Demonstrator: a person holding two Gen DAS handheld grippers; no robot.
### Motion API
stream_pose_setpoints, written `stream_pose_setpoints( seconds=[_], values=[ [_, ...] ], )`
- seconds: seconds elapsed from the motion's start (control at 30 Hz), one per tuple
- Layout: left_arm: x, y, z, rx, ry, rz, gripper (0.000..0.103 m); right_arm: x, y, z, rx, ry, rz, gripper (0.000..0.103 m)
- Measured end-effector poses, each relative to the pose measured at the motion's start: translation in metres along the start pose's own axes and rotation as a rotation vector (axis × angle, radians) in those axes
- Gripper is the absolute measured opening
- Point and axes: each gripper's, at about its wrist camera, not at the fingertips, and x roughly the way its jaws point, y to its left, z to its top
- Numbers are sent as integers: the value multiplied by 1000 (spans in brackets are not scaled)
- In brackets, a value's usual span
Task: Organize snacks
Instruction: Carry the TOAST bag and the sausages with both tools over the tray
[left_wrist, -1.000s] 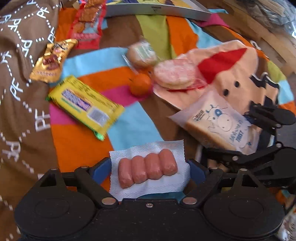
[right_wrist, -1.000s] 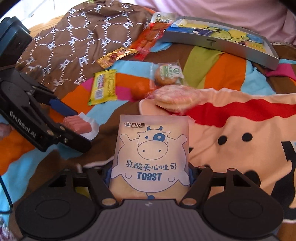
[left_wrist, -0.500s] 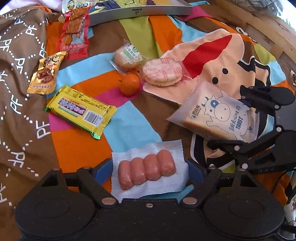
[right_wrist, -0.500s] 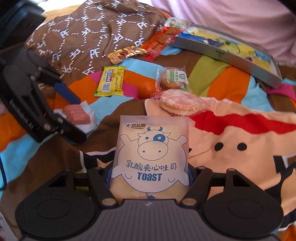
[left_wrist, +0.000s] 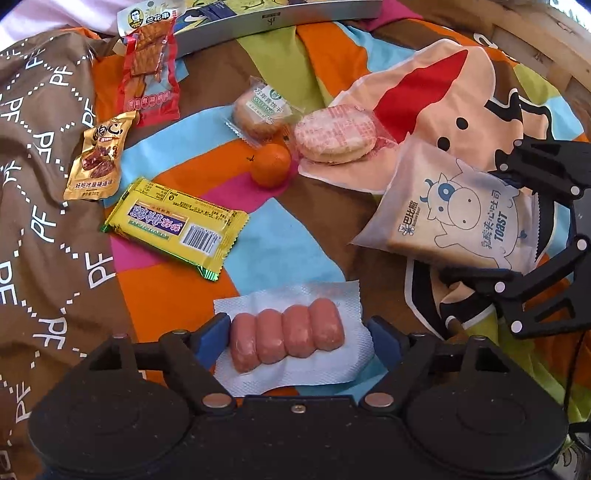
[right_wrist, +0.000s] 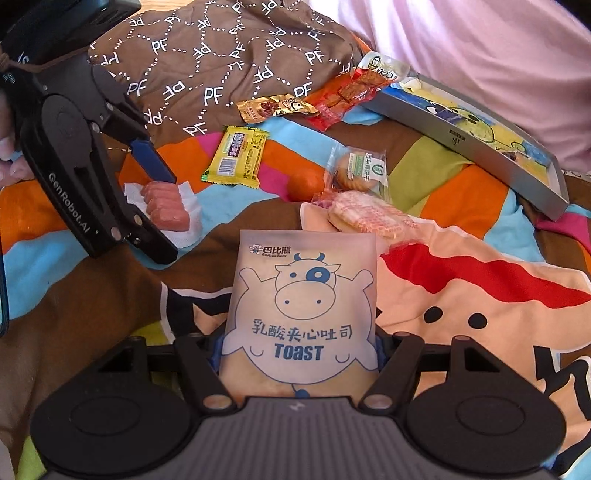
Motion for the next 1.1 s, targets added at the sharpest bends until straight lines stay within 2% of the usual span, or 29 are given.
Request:
stream_pose_setpoints(
  seconds=[0.07, 0.13, 0.27, 0.37, 0.47, 0.67, 0.8, 0.93, 1.1],
  values=[
    [2, -1, 0, 4, 10, 21, 92, 0, -1, 0, 9, 2, 2, 72],
    [9, 2, 1, -16, 49, 46, 96, 1, -1, -1, 14, 4, 4, 73],
    [17, 8, 1, -26, 63, 30, 101, 2, -2, -1, 21, 7, 6, 73],
    [19, 13, 2, -47, 59, 8, 99, 3, -2, 0, 27, 8, 8, 73],
    [16, 14, 1, -46, 43, -9, 91, 4, -1, -1, 33, 7, 7, 73],
    [10, 15, -1, -29, 22, -48, 89, 7, 1, -2, 40, 1, 3, 73],
    [4, 19, -3, -66, -5, -71, 88, 5, 1, -3, 32, -12, -4, 73],
    [0, 19, -3, -75, -31, -54, 85, 2, 4, -2, -12, -25, -19, 73],
    [-4, 15, -3, -11, -62, -12, 85, 0, 12, -1, -105, -48, -66, 73]
  ],
)
